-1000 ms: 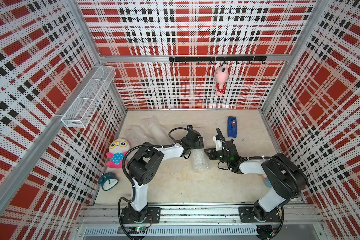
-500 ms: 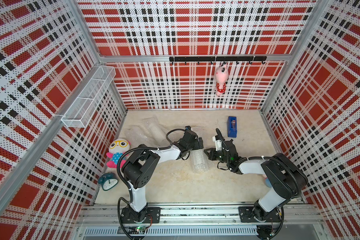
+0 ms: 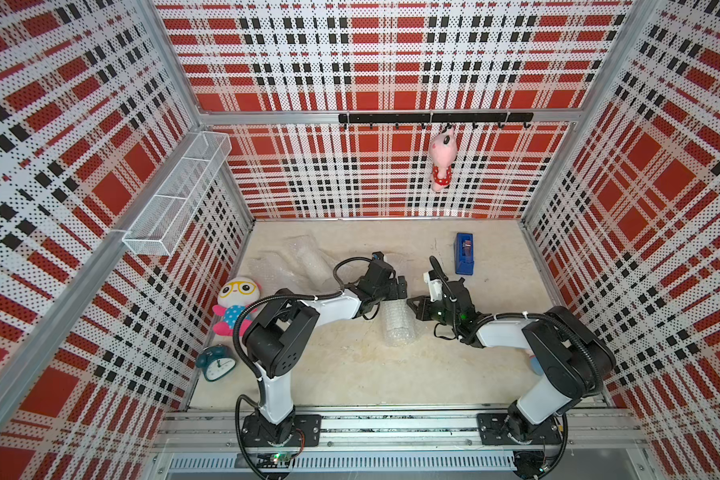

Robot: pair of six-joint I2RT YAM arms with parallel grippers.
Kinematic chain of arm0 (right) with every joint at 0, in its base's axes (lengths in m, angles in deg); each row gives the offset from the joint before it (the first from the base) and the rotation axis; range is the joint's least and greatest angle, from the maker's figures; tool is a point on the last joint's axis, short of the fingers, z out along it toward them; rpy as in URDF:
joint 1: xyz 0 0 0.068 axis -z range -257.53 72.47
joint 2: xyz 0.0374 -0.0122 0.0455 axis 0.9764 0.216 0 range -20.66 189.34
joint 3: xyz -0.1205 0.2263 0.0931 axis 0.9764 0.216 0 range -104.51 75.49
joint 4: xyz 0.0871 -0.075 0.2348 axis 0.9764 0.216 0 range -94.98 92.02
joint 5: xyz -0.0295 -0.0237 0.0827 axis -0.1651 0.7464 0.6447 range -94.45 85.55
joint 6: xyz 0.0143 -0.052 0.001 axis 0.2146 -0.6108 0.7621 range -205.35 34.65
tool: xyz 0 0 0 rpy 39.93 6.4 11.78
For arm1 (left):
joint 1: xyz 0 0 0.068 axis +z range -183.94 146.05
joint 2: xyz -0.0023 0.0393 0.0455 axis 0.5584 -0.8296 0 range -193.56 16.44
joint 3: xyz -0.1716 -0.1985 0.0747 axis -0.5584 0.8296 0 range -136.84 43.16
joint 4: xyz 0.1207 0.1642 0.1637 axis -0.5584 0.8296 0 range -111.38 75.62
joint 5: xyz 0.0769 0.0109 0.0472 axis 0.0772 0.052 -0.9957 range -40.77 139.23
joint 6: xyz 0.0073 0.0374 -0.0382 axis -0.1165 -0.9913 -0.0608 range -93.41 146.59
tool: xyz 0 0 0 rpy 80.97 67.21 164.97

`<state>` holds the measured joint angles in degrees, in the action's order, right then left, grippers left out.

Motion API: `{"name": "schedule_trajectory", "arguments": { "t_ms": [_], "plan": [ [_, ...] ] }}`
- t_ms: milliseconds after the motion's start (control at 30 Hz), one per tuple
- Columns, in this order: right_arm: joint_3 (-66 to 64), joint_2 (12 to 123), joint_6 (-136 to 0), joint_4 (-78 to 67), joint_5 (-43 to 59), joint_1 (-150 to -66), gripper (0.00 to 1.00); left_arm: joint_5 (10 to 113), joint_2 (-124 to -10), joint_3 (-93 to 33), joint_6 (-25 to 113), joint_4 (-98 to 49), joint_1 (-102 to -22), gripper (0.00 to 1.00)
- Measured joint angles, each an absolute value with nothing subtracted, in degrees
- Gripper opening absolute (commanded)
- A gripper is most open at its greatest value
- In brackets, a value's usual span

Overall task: Wrap vases in bubble wrap
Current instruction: Wrap the vase in bubble wrap.

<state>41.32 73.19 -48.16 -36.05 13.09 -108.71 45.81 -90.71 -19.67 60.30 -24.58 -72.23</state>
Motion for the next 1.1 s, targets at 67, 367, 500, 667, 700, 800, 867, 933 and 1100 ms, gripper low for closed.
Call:
{"name": "schedule_trajectory", "arguments": {
  "t_ms": [67,367,500,667,700,800,867,933,1100],
  "plan": [
    [41.2,73.2,-48.3,-36.0,13.1,-108.9,0.1,45.4,-90.7,-20.2,59.8,-23.1,-72.2,0.98],
    [39.9,73.2,-48.5,-35.1,13.0,-109.6,0.1,44.5,-90.2,-21.9,59.3,-20.2,-72.2,0.98],
    [39.4,73.2,-48.7,-34.8,13.0,-109.7,0.1,44.5,-90.1,-22.3,59.3,-19.5,-72.2,0.98],
    [39.4,73.2,-49.0,-34.7,12.8,-109.8,0.1,44.8,-90.1,-23.1,59.0,-19.1,-72.2,0.98],
    [39.4,73.2,-49.1,-34.7,12.8,-109.8,0.1,44.8,-90.1,-23.3,58.8,-19.1,-72.2,0.98],
    [39.4,73.2,-49.3,-34.7,12.7,-109.9,0.1,45.0,-90.0,-23.8,58.2,-18.7,-72.2,0.98],
    [39.2,73.2,-49.4,-34.5,12.6,-110.0,0.1,45.0,-90.0,-24.5,57.9,-17.9,-72.2,0.98],
    [38.8,73.2,-49.5,-34.3,12.6,-110.1,0.1,44.6,-90.0,-25.5,57.3,-16.9,-72.3,0.98],
    [38.3,73.2,-49.8,-34.0,12.5,-110.7,0.1,43.3,-90.0,-27.4,55.9,-15.1,-72.9,0.98]
  ]
}}
